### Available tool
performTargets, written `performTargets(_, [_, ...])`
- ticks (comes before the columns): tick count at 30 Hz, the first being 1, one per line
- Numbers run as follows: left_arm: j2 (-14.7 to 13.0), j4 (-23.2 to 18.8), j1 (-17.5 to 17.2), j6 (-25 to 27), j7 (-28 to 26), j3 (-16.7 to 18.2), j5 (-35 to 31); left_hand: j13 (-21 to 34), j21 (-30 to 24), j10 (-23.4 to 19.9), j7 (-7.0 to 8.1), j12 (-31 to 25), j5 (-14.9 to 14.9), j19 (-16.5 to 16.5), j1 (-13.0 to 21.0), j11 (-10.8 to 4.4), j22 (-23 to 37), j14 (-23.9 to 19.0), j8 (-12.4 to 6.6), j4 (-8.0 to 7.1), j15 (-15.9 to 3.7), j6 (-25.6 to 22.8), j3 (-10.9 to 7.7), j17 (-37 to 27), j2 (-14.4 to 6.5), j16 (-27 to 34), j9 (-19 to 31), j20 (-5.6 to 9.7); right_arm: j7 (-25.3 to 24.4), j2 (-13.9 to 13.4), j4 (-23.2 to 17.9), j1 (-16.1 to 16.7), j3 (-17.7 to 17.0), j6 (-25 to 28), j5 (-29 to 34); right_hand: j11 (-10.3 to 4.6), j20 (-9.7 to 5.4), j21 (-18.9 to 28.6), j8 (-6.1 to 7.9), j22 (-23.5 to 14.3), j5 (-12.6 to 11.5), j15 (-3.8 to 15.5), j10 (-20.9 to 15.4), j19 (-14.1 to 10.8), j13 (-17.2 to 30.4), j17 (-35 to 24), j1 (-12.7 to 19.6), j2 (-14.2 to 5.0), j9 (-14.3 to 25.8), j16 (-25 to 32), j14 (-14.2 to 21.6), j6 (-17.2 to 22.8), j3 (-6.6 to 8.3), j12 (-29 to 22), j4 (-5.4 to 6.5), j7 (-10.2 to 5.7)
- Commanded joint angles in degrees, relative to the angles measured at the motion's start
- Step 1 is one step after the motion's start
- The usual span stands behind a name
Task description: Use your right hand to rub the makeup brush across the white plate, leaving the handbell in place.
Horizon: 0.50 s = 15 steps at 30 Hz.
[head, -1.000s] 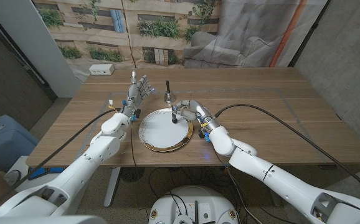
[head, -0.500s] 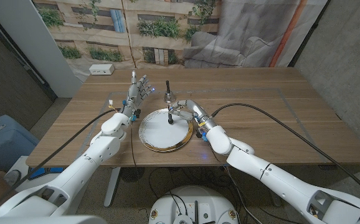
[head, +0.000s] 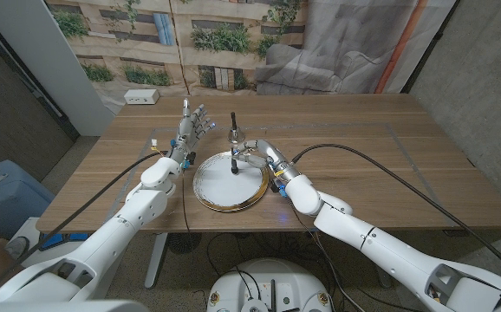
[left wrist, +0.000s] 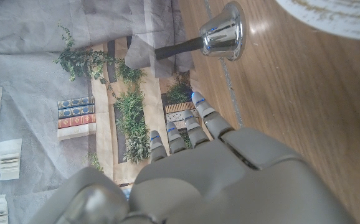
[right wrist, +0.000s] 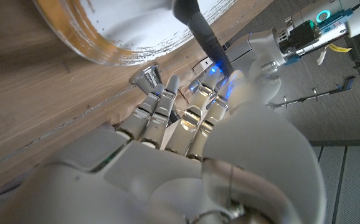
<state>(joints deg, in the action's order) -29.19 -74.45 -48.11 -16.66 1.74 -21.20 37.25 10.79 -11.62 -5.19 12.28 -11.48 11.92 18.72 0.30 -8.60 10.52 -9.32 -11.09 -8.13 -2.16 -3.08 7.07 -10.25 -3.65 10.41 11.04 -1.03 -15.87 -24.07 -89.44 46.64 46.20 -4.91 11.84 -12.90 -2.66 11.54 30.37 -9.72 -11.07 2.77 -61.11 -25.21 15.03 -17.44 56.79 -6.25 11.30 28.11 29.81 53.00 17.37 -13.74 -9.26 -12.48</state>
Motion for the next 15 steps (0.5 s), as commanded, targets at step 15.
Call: performTargets(15, [0.0, 0.0, 0.0, 0.0, 0.0, 0.0, 0.0, 0.2, -0.4, -0.1, 0.38, -0.4, 0.4, 0.4, 0.0, -0.4, 0.3, -0.6, -0.19, -0.41, -0.79, -0.1, 0.13, -0.1, -0.9, 0.2, 0.1, -0.04, 2.0, -1.4, -5.5, 2.4, -1.3, 4.9, -3.7, 0.34, -0.33, -0.1, 0.4, -0.3, -0.3, 9.01, -0.2, -0.1, 0.4, 0.0, 0.4, -0.35, 0.3, -0.3, 0.5, 0.4, -0.15, 0.1, -0.01, 0.01])
